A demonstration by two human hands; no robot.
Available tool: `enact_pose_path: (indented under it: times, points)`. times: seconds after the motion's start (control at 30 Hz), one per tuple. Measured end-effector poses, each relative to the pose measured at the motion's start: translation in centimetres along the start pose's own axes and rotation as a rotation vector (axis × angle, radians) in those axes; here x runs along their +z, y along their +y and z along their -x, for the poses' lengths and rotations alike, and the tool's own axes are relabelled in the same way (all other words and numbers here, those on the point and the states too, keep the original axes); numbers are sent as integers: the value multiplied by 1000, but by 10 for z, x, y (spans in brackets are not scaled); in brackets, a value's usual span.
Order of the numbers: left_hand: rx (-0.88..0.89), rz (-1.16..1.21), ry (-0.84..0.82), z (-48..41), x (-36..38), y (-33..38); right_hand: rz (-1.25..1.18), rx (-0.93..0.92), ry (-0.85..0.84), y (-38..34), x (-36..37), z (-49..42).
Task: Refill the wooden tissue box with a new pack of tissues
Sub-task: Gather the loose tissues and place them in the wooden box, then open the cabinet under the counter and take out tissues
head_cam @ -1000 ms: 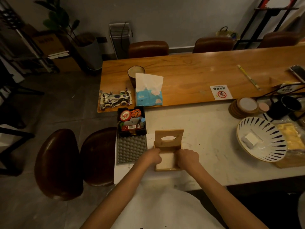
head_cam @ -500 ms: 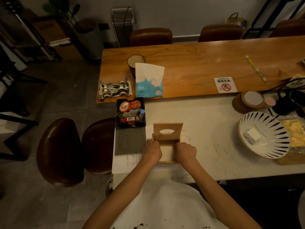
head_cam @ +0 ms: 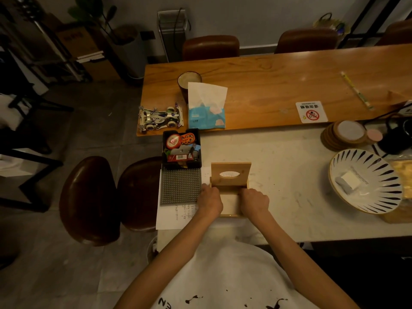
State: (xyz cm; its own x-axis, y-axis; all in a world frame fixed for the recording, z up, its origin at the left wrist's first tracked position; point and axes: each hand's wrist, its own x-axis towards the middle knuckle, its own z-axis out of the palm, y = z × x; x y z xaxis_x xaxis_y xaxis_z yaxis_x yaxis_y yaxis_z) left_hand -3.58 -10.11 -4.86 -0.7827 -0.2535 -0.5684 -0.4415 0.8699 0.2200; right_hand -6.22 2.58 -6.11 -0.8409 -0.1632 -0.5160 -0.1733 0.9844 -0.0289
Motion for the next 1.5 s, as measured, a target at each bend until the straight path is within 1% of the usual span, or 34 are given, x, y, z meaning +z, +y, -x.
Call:
enact_pose_path:
  times: [0.17, 0.3, 0.57, 0.77, 0.87, 0.97, 1.0, 1.07, 1.1, 1.13, 1.2, 1.23, 1.27, 1.33, 1.37, 1.4, 1.5]
  points:
    - [23, 75, -31, -3, 1, -3, -101, -54, 4, 5, 1, -1]
    - [30, 93, -40, 0, 5, -6, -103, -98, 5, 8, 0, 0]
    - [-9, 135, -31, 6, 3, -3, -150, -33, -17, 2, 12, 2]
    - [-11, 130, -28, 12, 2, -2, -187, -37, -11, 2, 9, 7]
    - [21, 162, -37, 12, 3, -6, -246, -87, -11, 6, 5, 15]
    - [81, 211, -29, 19, 4, -13, -313, -132, 97, 17, 3, 27]
    - [109, 240, -24, 23, 4, -16, -330, -149, 93, 21, 4, 31]
    - [167, 280, -56, 31, 7, -22, -327, -197, 7, 29, 7, 39]
    - [192, 309, -91, 35, 8, -27, -363, -230, -31, 34, 11, 41]
    - [222, 381, -118, 39, 10, -32, -455, -261, -48, 37, 11, 45]
    - [249, 678, -122, 50, 11, -42, -785, -271, -57, 45, 9, 51]
    - [217, 883, -111, 56, 12, -45, -984, -232, -78, 49, 8, 53]
    - [163, 1101, -107, 61, 12, -47, -1201, -161, -135, 52, 7, 54]
    - [52, 1445, -125, 68, 14, -43, -1610, -6, -316, 57, 5, 54]
    - [11, 1497, -137, 69, 13, -39, -1708, 38, -393, 58, 4, 53]
    - [6, 1490, -153, 69, 13, -35, -1724, 38, -436, 59, 1, 52]
    - [31, 1484, -151, 68, 13, -26, -1652, -13, -443, 55, -8, 55]
